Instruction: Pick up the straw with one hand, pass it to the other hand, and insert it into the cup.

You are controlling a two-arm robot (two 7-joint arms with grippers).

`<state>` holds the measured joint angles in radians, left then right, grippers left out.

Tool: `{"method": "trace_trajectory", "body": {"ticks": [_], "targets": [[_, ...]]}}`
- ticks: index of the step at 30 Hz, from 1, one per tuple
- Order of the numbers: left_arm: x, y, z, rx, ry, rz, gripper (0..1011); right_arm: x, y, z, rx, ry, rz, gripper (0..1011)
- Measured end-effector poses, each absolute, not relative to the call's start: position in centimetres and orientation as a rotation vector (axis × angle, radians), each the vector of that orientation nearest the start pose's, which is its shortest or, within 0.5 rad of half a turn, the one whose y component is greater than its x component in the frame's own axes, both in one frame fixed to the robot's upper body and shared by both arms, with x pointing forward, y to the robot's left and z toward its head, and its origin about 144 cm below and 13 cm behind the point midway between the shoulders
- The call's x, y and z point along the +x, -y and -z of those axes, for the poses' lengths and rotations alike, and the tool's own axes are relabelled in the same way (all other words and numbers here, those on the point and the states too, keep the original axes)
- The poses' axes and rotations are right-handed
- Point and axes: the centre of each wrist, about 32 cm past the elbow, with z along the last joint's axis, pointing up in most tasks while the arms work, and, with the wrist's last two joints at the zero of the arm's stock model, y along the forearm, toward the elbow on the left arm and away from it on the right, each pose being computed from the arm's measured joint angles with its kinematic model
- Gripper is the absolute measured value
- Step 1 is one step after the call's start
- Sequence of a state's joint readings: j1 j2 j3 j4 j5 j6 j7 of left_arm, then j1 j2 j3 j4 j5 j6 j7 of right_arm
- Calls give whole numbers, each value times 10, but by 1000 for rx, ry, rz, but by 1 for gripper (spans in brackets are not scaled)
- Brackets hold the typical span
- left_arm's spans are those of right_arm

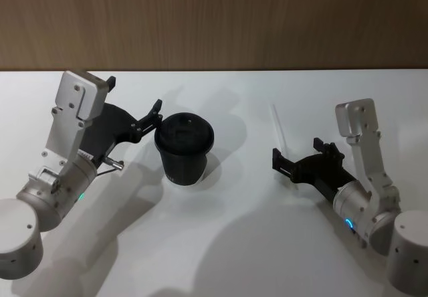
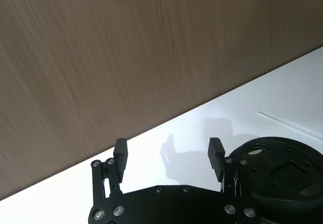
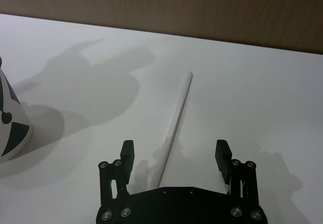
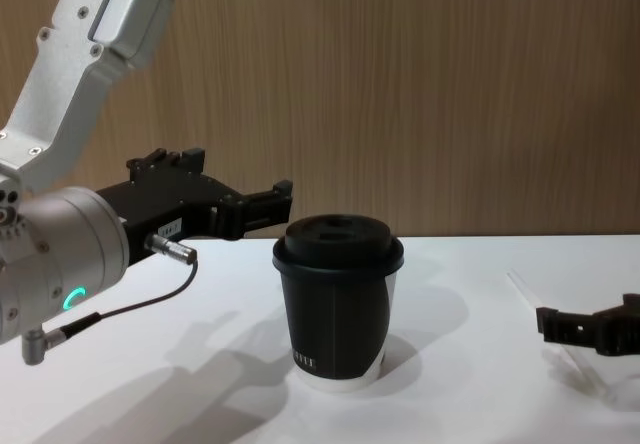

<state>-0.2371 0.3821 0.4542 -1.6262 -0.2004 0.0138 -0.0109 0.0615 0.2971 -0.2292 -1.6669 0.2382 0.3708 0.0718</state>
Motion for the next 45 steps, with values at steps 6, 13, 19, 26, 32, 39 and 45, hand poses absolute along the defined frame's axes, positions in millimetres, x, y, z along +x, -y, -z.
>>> {"method": "trace_trajectory", "body": {"ticks": [6, 13, 19, 26, 32, 39, 45], "targets": [[492, -198, -1204, 61, 267, -1124, 1000, 469, 237, -1178, -291, -154, 1255, 1001], [492, -198, -1204, 61, 268, -1124, 1000, 472, 240, -1177, -302, -168, 1254, 1001], [492, -198, -1204, 61, 268, -1124, 1000, 473, 241, -1177, -307, -178, 1253, 1001], [492, -198, -1204, 61, 267, -1124, 1000, 474, 242, -1176, -311, -190, 1251, 1001], [492, -198, -1204, 61, 268, -1124, 1000, 474, 242, -1175, -314, -201, 1248, 1001], [492, -198, -1204, 61, 268, -1124, 1000, 474, 242, -1175, -316, -209, 1249, 889], [492, -198, -1204, 61, 268, -1124, 999, 474, 242, -1174, -318, -218, 1249, 713]]}}
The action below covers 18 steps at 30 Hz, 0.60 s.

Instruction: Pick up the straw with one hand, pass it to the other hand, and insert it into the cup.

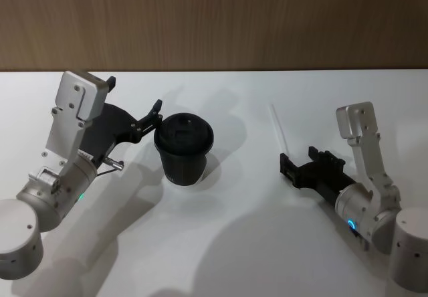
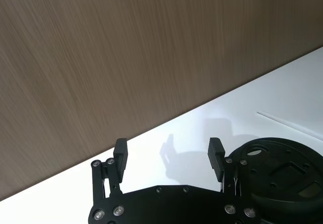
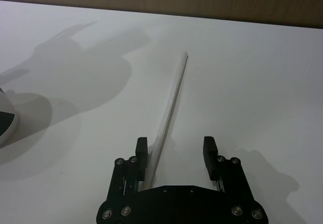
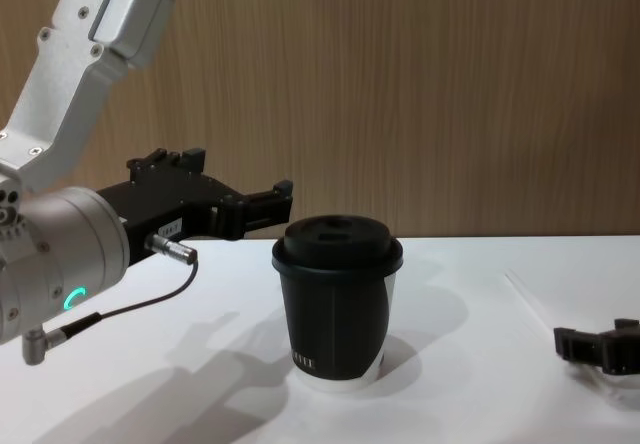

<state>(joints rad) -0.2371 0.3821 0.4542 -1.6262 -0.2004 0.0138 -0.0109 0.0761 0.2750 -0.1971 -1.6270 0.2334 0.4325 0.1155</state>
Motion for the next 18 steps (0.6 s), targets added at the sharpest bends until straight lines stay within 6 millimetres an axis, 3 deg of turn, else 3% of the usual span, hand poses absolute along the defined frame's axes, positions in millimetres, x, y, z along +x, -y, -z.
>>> {"method": "trace_trajectory", "body": {"ticks": [8, 18], "targets": [[492, -198, -1204, 61, 267, -1124, 1000, 473, 241, -1174, -322, -226, 1247, 466], [492, -198, -1204, 61, 268, -1124, 1000, 472, 240, -1173, -326, -233, 1239, 391]]}}
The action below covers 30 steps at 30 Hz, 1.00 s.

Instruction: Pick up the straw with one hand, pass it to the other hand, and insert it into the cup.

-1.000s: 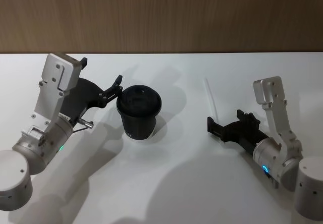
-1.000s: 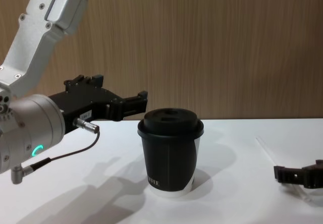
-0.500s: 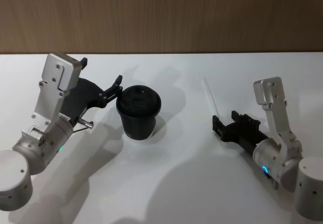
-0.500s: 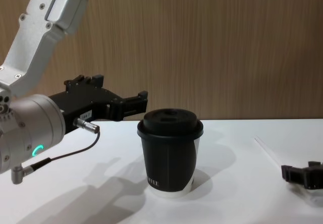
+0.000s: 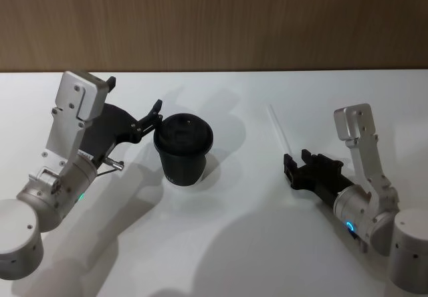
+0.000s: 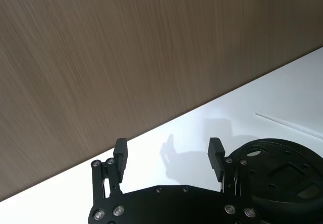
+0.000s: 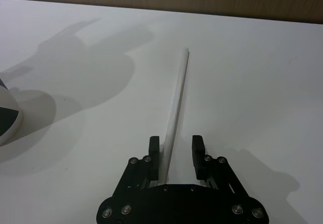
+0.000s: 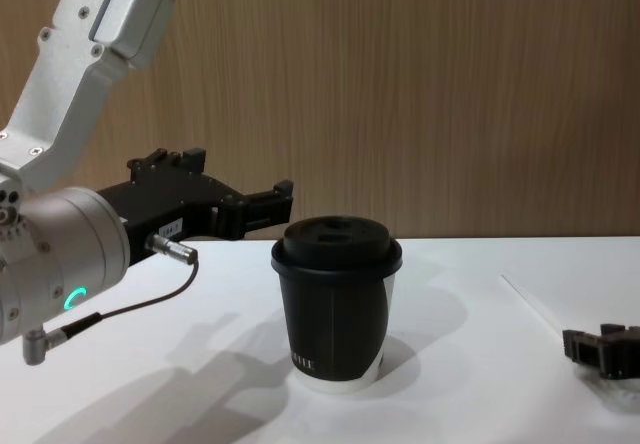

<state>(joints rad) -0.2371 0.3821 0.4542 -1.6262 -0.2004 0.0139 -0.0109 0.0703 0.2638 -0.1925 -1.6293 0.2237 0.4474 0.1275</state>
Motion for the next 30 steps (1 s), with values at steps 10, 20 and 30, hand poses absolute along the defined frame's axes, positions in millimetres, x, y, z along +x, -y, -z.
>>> {"method": "trace_trajectory", "body": {"ticks": [10, 20, 30], "targets": [[492, -198, -1204, 61, 268, -1124, 1000, 471, 239, -1172, -328, -234, 1229, 325], [492, -198, -1204, 61, 268, -1124, 1000, 469, 239, -1171, -326, -226, 1217, 262], [492, -198, -1204, 61, 268, -1124, 1000, 468, 239, -1171, -325, -217, 1206, 197]]}}
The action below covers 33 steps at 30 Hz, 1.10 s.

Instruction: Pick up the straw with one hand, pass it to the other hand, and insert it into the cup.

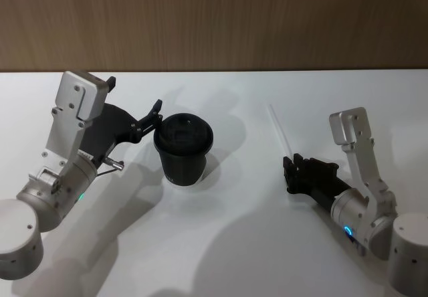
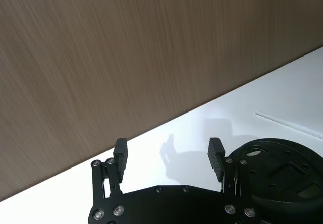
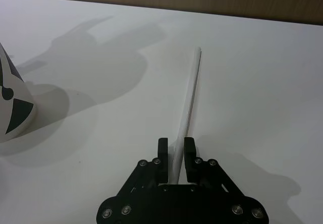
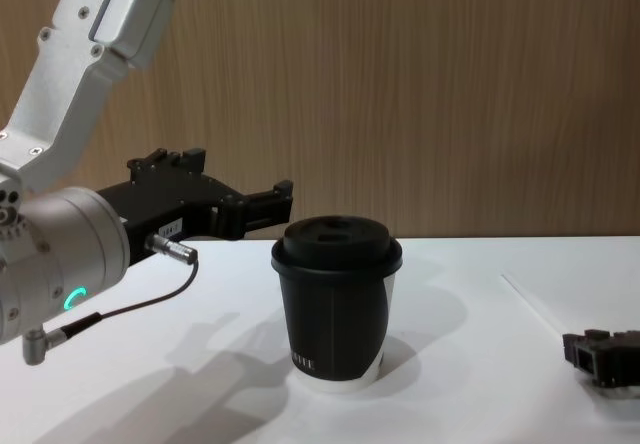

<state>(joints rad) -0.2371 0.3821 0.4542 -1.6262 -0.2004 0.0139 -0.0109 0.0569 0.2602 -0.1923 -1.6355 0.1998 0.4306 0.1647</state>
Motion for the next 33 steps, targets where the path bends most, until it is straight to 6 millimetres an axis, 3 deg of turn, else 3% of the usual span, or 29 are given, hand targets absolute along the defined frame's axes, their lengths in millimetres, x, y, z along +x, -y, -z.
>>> {"method": "trace_trajectory", "body": {"ticks": [15, 33], "targets": [[492, -198, -1204, 61, 268, -1124, 1000, 468, 237, -1170, -316, -203, 1196, 11], [492, -198, -1204, 61, 268, -1124, 999, 469, 241, -1176, -239, -131, 1217, 1]]}}
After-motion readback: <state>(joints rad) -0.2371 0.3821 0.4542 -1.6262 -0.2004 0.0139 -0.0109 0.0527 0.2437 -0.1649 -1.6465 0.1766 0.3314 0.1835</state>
